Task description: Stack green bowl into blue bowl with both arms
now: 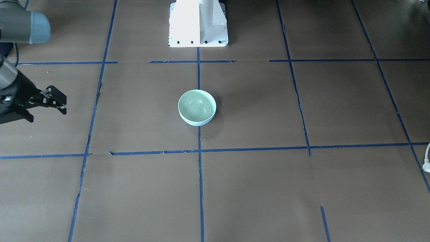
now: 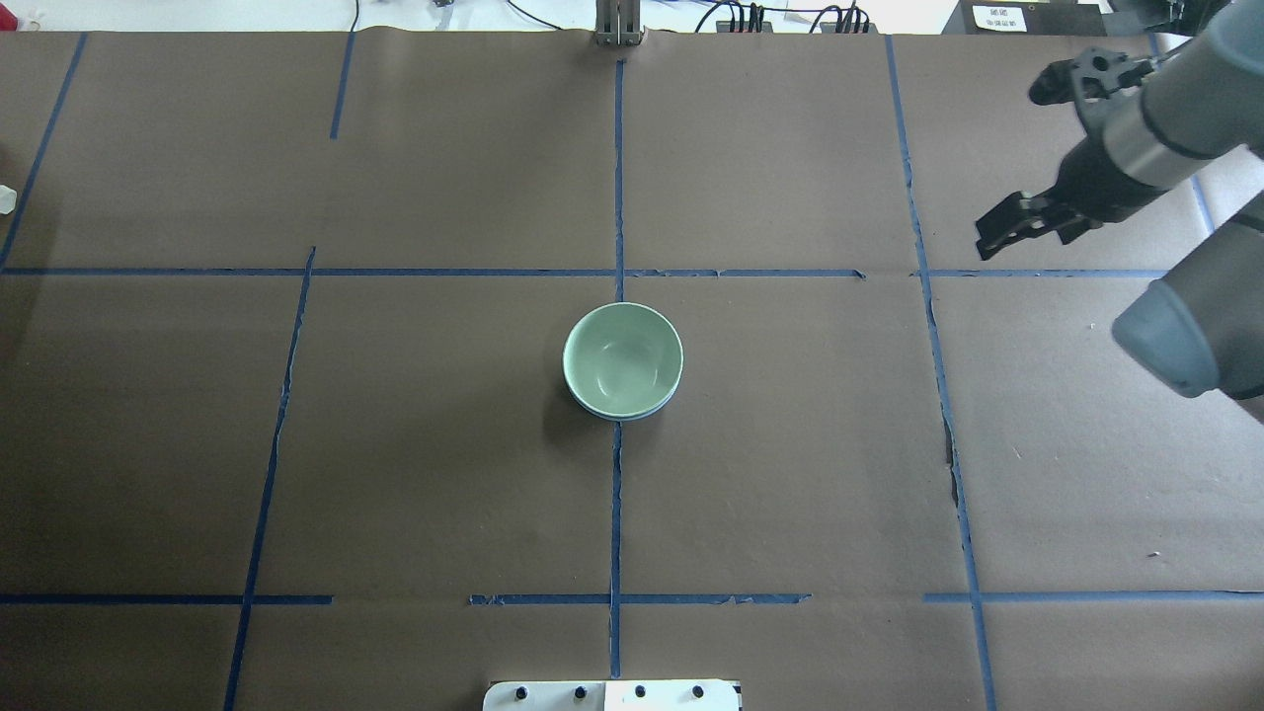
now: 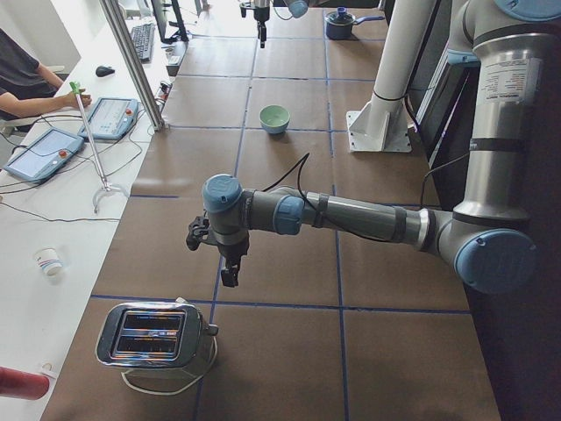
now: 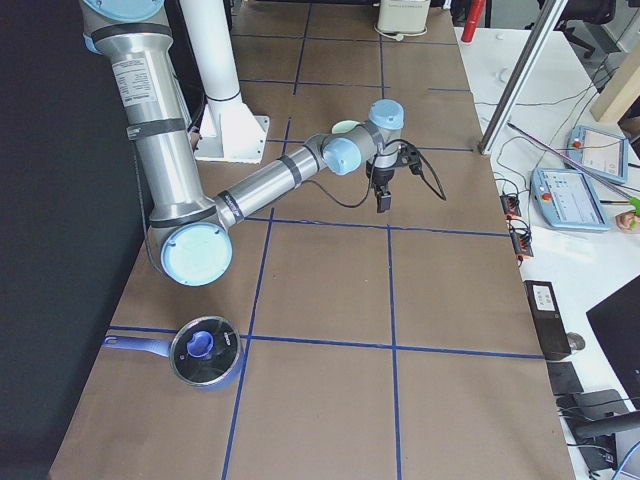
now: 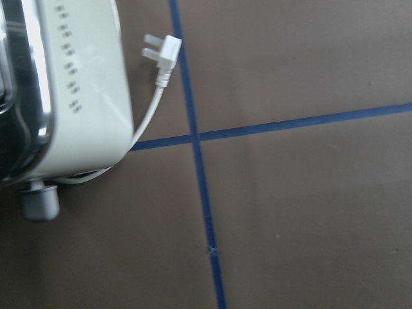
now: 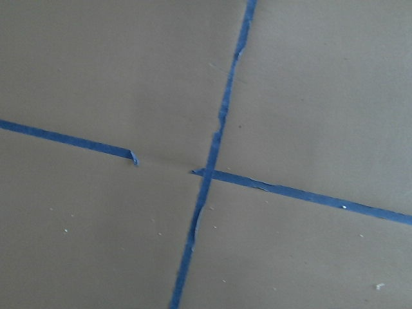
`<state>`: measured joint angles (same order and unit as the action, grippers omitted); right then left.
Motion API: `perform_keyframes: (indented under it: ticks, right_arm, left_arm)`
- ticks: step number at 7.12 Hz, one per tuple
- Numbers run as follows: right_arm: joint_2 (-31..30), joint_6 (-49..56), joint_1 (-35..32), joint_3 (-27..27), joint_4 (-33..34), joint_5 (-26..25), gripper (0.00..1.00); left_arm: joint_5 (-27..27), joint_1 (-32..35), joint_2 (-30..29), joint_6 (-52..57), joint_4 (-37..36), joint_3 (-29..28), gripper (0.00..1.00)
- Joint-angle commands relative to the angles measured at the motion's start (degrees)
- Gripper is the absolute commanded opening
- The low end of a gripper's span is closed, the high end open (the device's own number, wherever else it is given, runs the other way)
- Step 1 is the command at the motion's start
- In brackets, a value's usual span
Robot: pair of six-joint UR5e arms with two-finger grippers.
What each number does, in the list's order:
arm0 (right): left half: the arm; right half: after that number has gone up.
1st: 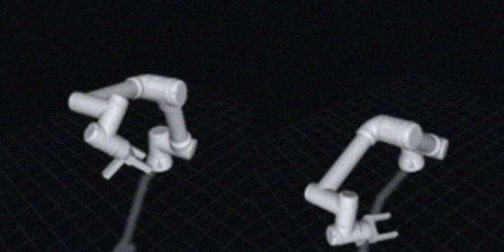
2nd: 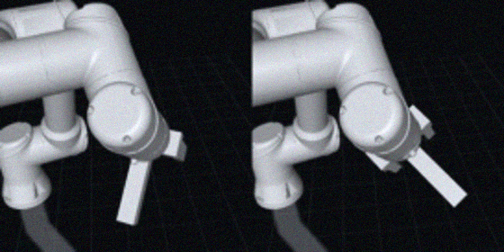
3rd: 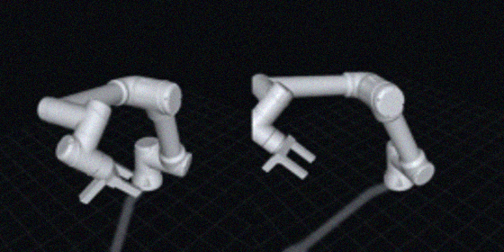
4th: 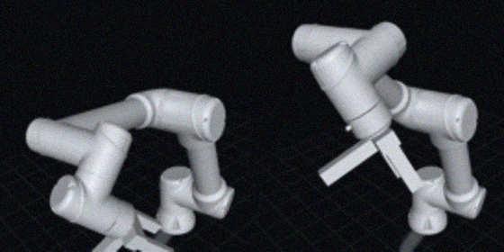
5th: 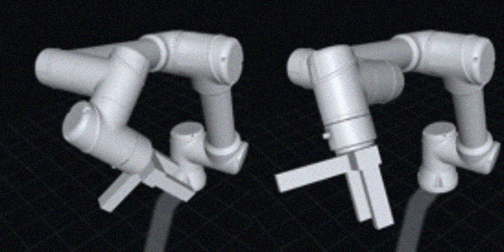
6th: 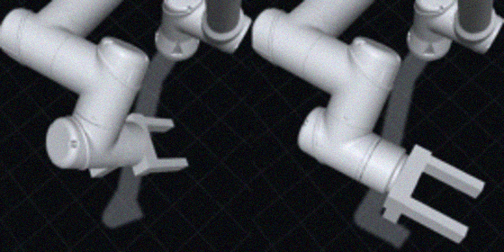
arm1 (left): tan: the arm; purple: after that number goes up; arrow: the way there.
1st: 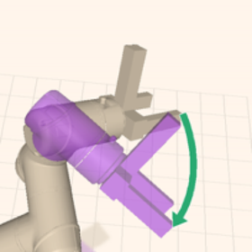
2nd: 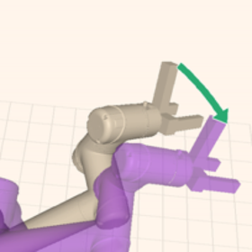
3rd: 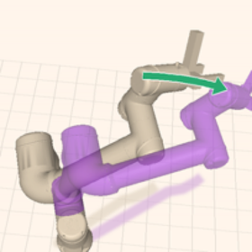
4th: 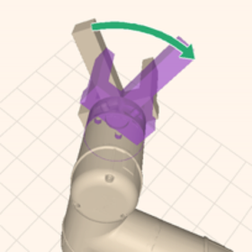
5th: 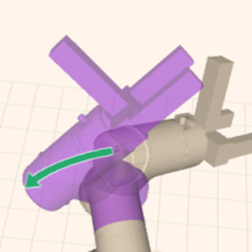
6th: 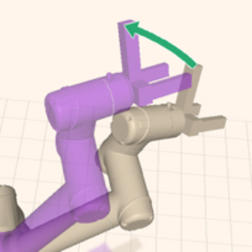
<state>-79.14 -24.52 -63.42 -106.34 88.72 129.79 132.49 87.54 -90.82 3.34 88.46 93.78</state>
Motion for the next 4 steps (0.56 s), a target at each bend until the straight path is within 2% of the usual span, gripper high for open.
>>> perform_keyframes:
  ticks: [1, 2, 3, 4]
  right_arm:
    - [-9.0, 13.2, -9.2, 0.3, 0.0, 6.3, 1.0]
    - [-12.1, 15.5, -12.4, 0.3, 0.0, 6.5, 1.0]
    - [-12.3, 15.6, -13.2, 3.3, -0.3, 5.6, 1.0]
    - [-9.4, 16.1, -16.0, 5.7, -1.3, 5.6, 1.0]
  left_arm:
    - [0.4, 2.3, 1.0, 1.8, -0.1, -2.3, 1.0]
    - [0.9, 2.4, 1.3, 1.8, 0.0, -2.3, 1.0]
    - [3.5, 2.3, 2.5, 1.7, 0.0, -2.4, 1.0]
    - [4.2, 2.3, 2.8, 1.7, 0.0, -2.4, 1.0]
